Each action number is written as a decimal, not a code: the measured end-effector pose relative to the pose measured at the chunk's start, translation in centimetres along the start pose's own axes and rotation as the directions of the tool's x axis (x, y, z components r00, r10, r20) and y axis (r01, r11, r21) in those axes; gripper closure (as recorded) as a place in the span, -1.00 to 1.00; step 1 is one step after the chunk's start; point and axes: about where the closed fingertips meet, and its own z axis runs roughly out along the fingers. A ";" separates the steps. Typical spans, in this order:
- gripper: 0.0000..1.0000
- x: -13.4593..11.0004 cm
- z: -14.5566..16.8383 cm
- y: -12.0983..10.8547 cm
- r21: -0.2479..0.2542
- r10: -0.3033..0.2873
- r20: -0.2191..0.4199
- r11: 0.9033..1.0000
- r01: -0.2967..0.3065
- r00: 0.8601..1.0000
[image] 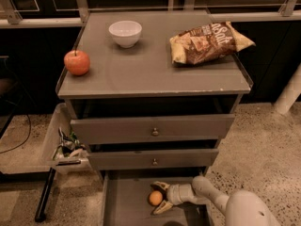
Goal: Pick orange from bottom drawer and place on counter
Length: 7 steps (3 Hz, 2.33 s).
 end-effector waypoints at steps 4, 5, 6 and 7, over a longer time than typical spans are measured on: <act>1.00 -0.3 -0.3 0.8 -0.024 0.016 -0.004 1.000 -0.016 1.000; 1.00 -1.9 -2.2 2.0 -0.055 0.011 0.016 0.998 -0.010 1.000; 1.00 -4.1 -5.1 2.7 -0.070 -0.010 0.055 0.997 0.014 0.998; 1.00 -5.7 -8.9 2.9 -0.043 -0.033 0.053 0.998 0.035 0.998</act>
Offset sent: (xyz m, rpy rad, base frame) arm 0.0000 0.0000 0.0000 0.0000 0.0000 0.0000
